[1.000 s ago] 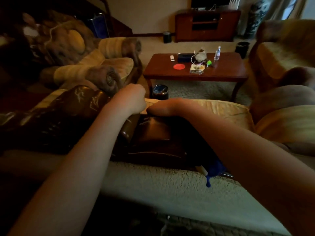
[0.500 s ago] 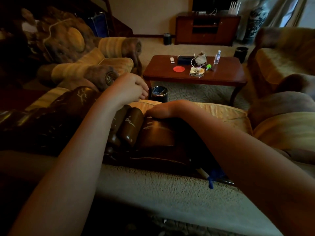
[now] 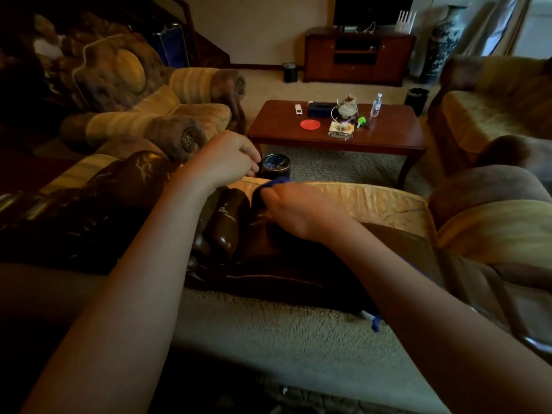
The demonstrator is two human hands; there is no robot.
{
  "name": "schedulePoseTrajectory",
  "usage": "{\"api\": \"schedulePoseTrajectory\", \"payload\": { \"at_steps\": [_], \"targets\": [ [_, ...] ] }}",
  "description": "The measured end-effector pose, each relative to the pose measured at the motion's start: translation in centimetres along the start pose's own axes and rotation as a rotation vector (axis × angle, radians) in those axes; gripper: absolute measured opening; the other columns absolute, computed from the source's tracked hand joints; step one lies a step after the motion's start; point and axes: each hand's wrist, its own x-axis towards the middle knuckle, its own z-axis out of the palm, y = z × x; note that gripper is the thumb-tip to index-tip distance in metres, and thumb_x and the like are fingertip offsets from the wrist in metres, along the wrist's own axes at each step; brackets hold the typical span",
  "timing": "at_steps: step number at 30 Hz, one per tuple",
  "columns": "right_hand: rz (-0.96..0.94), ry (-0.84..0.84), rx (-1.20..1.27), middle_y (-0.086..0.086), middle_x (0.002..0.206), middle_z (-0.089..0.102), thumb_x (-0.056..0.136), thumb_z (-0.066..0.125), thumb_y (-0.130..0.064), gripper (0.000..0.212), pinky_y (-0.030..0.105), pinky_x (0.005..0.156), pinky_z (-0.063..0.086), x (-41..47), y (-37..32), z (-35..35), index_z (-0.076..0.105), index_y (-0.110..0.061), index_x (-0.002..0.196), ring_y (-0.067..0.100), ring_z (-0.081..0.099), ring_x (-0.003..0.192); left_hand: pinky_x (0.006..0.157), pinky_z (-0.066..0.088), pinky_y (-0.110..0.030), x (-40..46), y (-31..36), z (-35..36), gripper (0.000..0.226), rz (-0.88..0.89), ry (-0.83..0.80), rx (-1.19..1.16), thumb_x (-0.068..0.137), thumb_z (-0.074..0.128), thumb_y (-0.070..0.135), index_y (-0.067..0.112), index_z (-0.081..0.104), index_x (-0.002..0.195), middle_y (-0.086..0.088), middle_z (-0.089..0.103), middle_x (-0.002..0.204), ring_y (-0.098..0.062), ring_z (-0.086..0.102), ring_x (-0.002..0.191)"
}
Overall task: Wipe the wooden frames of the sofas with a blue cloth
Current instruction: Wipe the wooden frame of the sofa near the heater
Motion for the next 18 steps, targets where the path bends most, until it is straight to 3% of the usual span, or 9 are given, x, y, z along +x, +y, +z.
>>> {"api": "schedulePoseTrajectory", "payload": {
  "at_steps": [5, 6, 8, 10, 12, 13, 15, 18],
  "targets": [
    [0.106, -0.423, 0.359, 0.013, 0.146, 0.038, 0.105, 0.021, -0.023, 0.042, 0.022, 0.093, 0.028, 3.9, 0.4, -1.1, 0.036, -0.006, 0.141, 0.023, 0.036, 0.133, 0.087, 0.053, -0.029, -0.1, 0.3, -0.1, 0.031, -0.013, 0.001, -0.034, 0.091, 0.036, -0.006, 0.008, 0.063, 0.099, -0.001, 0.065, 0.084, -0.014, 0.065, 0.088],
    [0.152, -0.475, 0.424, 0.012, 0.143, 0.041, 0.105, 0.022, -0.027, 0.043, 0.024, 0.097, 0.029, 4.2, 1.5, -0.8, 0.037, -0.009, 0.141, 0.022, 0.038, 0.131, 0.084, 0.054, -0.026, -0.2, 0.3, -0.1, 0.031, -0.011, 0.005, -0.044, 0.091, 0.037, -0.006, 0.009, 0.063, 0.098, -0.002, 0.066, 0.086, -0.014, 0.066, 0.088],
    [0.249, -0.527, 0.529, 0.01, 0.123, 0.054, 0.102, 0.031, -0.034, 0.036, 0.031, 0.093, 0.037, 4.0, 4.1, 0.2, 0.049, -0.015, 0.126, 0.022, 0.052, 0.114, 0.077, 0.054, -0.021, -0.4, 0.2, -0.1, 0.03, -0.006, 0.018, -0.06, 0.092, 0.038, -0.005, 0.008, 0.064, 0.098, -0.006, 0.067, 0.091, -0.014, 0.066, 0.087],
    [0.32, -0.489, 0.495, 0.007, 0.115, 0.062, 0.093, 0.039, -0.044, 0.036, 0.037, 0.094, 0.043, 3.7, 6.9, 1.8, 0.059, -0.018, 0.107, 0.024, 0.059, 0.105, 0.08, 0.055, -0.023, -0.4, 0.1, 0.0, 0.031, 0.004, 0.021, -0.052, 0.092, 0.038, -0.005, 0.009, 0.065, 0.096, -0.004, 0.067, 0.092, -0.013, 0.066, 0.089],
    [0.391, -0.427, 0.461, 0.008, 0.127, 0.058, 0.095, 0.033, -0.046, 0.045, 0.037, 0.102, 0.039, 1.7, 7.7, 1.8, 0.059, -0.017, 0.117, 0.024, 0.055, 0.113, 0.088, 0.054, -0.032, -0.4, -0.1, 0.1, 0.034, 0.019, 0.035, -0.023, 0.089, 0.039, -0.004, 0.02, 0.063, 0.083, 0.0, 0.068, 0.088, -0.011, 0.066, 0.088],
    [0.376, -0.358, 0.412, 0.009, 0.13, 0.054, 0.1, 0.028, -0.038, 0.045, 0.031, 0.101, 0.036, 0.6, 7.6, 1.6, 0.056, -0.012, 0.123, 0.024, 0.051, 0.117, 0.091, 0.053, -0.034, -0.3, -0.2, 0.1, 0.036, 0.018, 0.032, -0.01, 0.089, 0.04, -0.004, 0.023, 0.062, 0.079, 0.0, 0.068, 0.086, -0.011, 0.066, 0.088],
    [0.302, -0.224, 0.343, 0.015, 0.125, 0.056, 0.104, 0.024, -0.029, 0.042, 0.031, 0.089, 0.037, -2.8, 6.6, 0.3, 0.055, -0.006, 0.118, 0.027, 0.052, 0.111, 0.092, 0.052, -0.036, -0.3, -0.2, 0.1, 0.036, 0.023, 0.01, 0.015, 0.088, 0.041, -0.004, 0.025, 0.06, 0.077, 0.0, 0.067, 0.087, -0.012, 0.066, 0.089],
    [0.255, -0.062, 0.401, 0.013, 0.108, 0.062, 0.102, 0.026, -0.034, 0.039, 0.032, 0.081, 0.039, -5.7, 4.2, -0.7, 0.058, -0.013, 0.102, 0.025, 0.056, 0.097, 0.094, 0.051, -0.039, -0.3, -0.1, 0.1, 0.034, 0.046, -0.028, 0.059, 0.088, 0.043, -0.004, 0.024, 0.06, 0.079, -0.001, 0.066, 0.088, -0.015, 0.065, 0.092]
  ]
}}
